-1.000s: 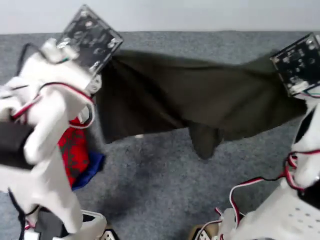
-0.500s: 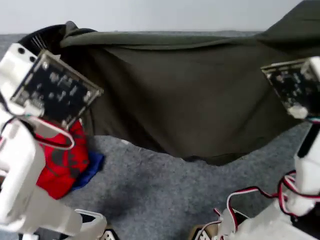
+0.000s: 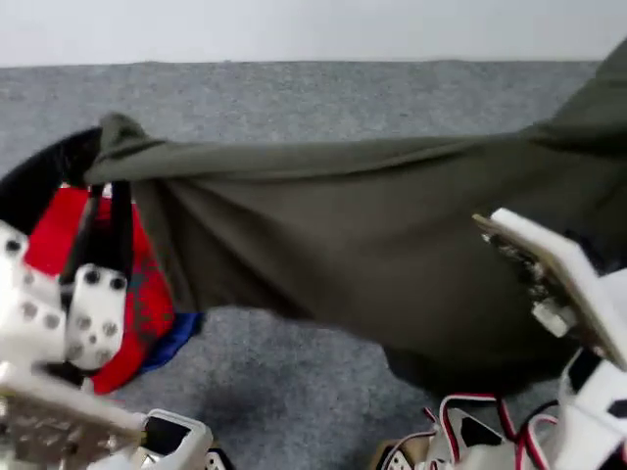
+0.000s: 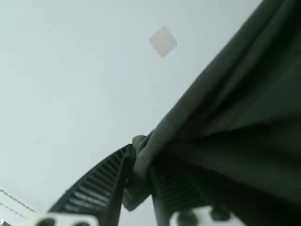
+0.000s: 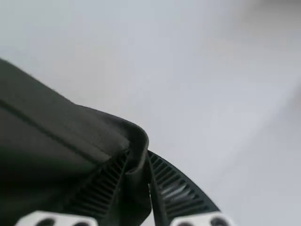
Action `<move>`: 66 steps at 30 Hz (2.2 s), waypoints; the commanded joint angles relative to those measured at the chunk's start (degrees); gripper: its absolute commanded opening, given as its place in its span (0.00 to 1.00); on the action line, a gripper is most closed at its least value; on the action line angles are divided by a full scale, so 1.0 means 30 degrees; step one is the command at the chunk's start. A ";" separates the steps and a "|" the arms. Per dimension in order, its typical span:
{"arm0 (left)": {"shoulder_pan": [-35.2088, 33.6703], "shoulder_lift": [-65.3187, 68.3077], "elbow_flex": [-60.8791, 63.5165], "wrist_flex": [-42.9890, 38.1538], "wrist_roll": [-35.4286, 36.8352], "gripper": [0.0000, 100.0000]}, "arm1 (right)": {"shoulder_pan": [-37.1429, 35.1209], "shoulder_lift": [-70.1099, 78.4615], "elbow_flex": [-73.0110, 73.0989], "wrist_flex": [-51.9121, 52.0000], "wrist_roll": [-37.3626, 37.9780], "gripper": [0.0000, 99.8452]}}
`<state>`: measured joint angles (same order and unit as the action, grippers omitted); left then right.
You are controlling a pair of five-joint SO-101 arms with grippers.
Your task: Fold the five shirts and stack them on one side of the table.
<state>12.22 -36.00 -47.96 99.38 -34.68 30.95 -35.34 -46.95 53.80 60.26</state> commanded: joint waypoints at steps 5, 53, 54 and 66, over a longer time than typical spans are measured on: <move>0.0234 -0.1700 0.6608 0.0410 -0.0205 0.01 | -0.0542 0.1011 0.0586 0.1480 0.0234 0.01; -0.2462 2.5495 -0.2037 -0.5832 -0.7736 0.01 | -0.6286 1.7656 0.7473 -1.4344 0.1817 0.01; -0.2432 2.5846 -0.2828 -0.4864 -0.7883 0.01 | -0.6315 1.7656 0.7502 -1.4315 0.1817 0.01; -0.2198 2.6256 -0.5436 0.0440 -0.7971 0.01 | -0.6168 1.6161 0.7473 -0.3502 0.1846 0.01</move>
<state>5.80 46.02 -64.75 98.95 -58.68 12.13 18.37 -23.91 34.02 65.01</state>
